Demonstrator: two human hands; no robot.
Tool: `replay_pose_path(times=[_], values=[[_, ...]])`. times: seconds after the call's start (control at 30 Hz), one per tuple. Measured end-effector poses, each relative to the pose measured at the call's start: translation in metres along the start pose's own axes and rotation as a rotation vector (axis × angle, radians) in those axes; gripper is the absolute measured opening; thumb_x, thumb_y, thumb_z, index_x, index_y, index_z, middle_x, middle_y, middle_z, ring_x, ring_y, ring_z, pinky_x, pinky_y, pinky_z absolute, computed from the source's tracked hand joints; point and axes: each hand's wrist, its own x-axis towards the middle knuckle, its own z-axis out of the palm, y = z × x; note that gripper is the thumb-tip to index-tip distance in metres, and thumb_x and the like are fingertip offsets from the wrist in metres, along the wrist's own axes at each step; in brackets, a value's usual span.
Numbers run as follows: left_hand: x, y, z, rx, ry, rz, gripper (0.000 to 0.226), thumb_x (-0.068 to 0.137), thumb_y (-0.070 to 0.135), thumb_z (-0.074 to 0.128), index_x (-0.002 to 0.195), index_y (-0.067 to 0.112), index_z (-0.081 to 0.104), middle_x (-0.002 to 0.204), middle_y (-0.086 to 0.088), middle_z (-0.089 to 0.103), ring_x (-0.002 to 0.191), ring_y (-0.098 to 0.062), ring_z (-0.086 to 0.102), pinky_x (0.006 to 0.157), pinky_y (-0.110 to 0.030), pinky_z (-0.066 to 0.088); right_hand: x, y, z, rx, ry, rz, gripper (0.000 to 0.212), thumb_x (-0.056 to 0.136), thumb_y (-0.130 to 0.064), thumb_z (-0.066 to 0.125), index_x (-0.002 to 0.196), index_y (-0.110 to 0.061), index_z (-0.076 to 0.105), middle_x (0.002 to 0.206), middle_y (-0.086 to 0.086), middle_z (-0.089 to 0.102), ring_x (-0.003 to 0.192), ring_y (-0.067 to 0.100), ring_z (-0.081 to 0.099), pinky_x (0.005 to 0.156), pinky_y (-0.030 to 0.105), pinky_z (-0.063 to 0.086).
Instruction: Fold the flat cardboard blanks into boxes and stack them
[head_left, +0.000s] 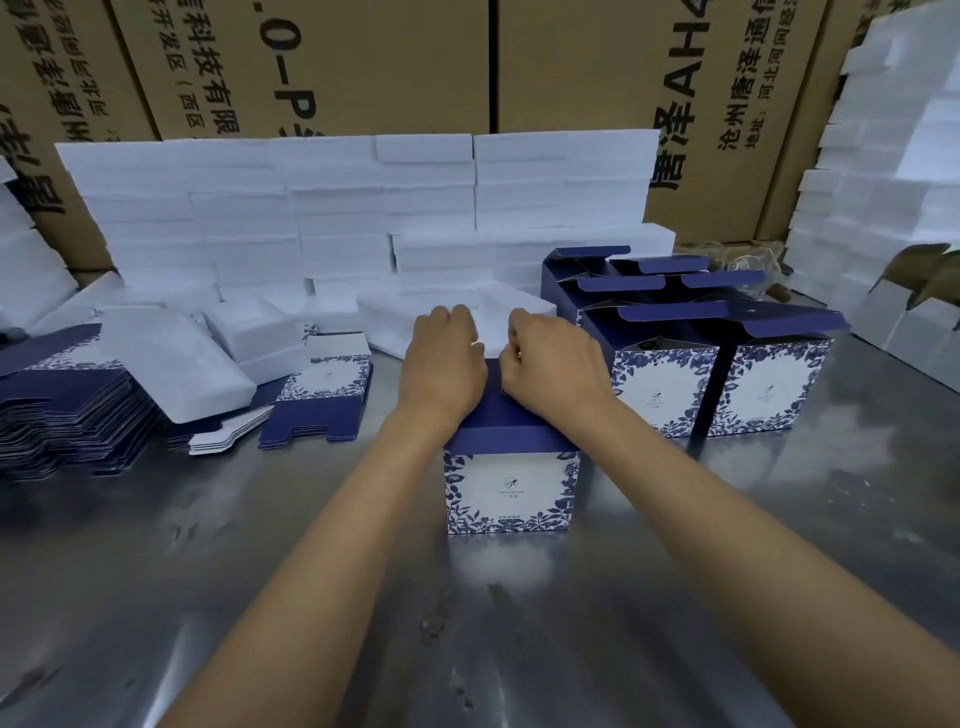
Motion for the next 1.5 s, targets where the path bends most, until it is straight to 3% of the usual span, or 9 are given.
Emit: replay_pose_path(times=[0.3,0.43,0.53,0.73,0.97,1.23,1.33,1.43,1.5], values=[[-0.037,-0.015,-0.01,-0.278,-0.066,0.073,0.021,0.098,0.032,0.055,0.096,0.012,0.058,0.099,0.002,0.055,0.089,-0.014,0.052,0.072,-0.011,0.035,-0.058,0.009,-0.005,0.027,0.181,-0.071,0.041,0.103,-0.044,0.04,0.085,-0.013,0.06,0.084,0.006,0.067,0.081,0.031,0.061,0.065,0.037,0.04],[-0.069,-0.027,-0.007,-0.26,-0.093,0.161,0.044,0.096,0.055,0.048,0.123,0.022,0.058,0.13,0.013,0.054,0.125,-0.002,0.044,0.096,-0.013,0.03,-0.085,0.029,0.003,0.364,-0.075,-0.097,0.059,0.098,-0.068,0.038,0.13,-0.026,0.062,0.145,-0.004,0.057,0.143,0.013,0.041,0.113,0.037,0.035],[-0.089,-0.034,-0.003,-0.283,-0.062,0.277,0.053,0.094,0.056,0.045,0.134,0.024,0.057,0.147,0.013,0.047,0.143,-0.001,0.03,0.116,-0.022,0.026,-0.087,0.045,0.001,0.697,-0.166,-0.11,0.043,0.086,-0.06,0.059,0.127,-0.047,0.061,0.154,-0.015,0.047,0.152,0.0,0.022,0.122,0.024,0.021],[-0.098,-0.029,0.007,-0.812,-0.047,0.145,0.028,0.087,0.013,0.072,0.114,0.022,0.071,0.133,0.014,0.06,0.141,0.005,0.034,0.105,-0.005,0.028,-0.088,0.044,0.007,1.016,-0.101,-0.002,0.037,0.084,-0.01,0.08,0.108,-0.037,0.075,0.138,-0.017,0.061,0.148,0.0,0.03,0.12,0.024,0.024],[-0.092,-0.033,0.006,-0.975,-0.106,0.07,0.03,0.089,0.0,0.068,0.106,0.024,0.075,0.145,0.009,0.053,0.142,0.001,0.036,0.111,-0.021,0.038,-0.097,0.036,0.013,0.359,0.326,-0.089,0.03,0.086,-0.016,0.08,0.113,-0.028,0.078,0.128,-0.01,0.07,0.128,0.012,0.055,0.107,0.025,0.032],[-0.085,-0.032,0.009,-0.982,-0.13,0.029,0.033,0.094,0.006,0.065,0.115,0.03,0.071,0.144,0.015,0.05,0.143,0.0,0.034,0.096,-0.011,0.045,-0.095,0.048,0.014,0.653,0.188,0.083,0.033,0.095,-0.018,0.071,0.121,-0.037,0.074,0.147,-0.013,0.054,0.103,-0.003,0.065,0.09,0.03,0.057],[-0.085,-0.023,0.013,-0.889,-0.041,-0.016,0.031,0.096,0.011,0.063,0.116,0.032,0.071,0.112,0.019,0.071,0.11,-0.012,0.066,0.09,-0.019,0.052,-0.092,0.04,0.019,0.679,0.222,0.216,0.032,0.095,-0.022,0.07,0.125,-0.035,0.072,0.136,-0.004,0.066,0.083,-0.005,0.065,0.087,0.023,0.056],[-0.074,-0.012,0.005,-0.803,0.103,-0.037,0.031,0.096,0.01,0.063,0.116,0.032,0.071,0.109,0.008,0.073,0.087,-0.003,0.068,0.074,-0.01,0.05,-0.067,0.031,0.004,0.739,0.201,0.29,0.039,0.093,-0.024,0.073,0.131,-0.031,0.068,0.083,-0.014,0.07,0.066,-0.001,0.062,0.073,0.016,0.053],[-0.058,-0.004,-0.011,-0.786,0.187,0.009,0.032,0.096,0.011,0.062,0.117,0.034,0.07,0.107,0.005,0.072,0.08,0.004,0.065,0.07,-0.005,0.047,-0.042,0.028,-0.016,0.797,0.229,0.25,0.042,0.093,-0.023,0.072,0.134,-0.028,0.066,0.086,-0.008,0.072,0.069,0.005,0.063,0.076,0.026,0.056]])
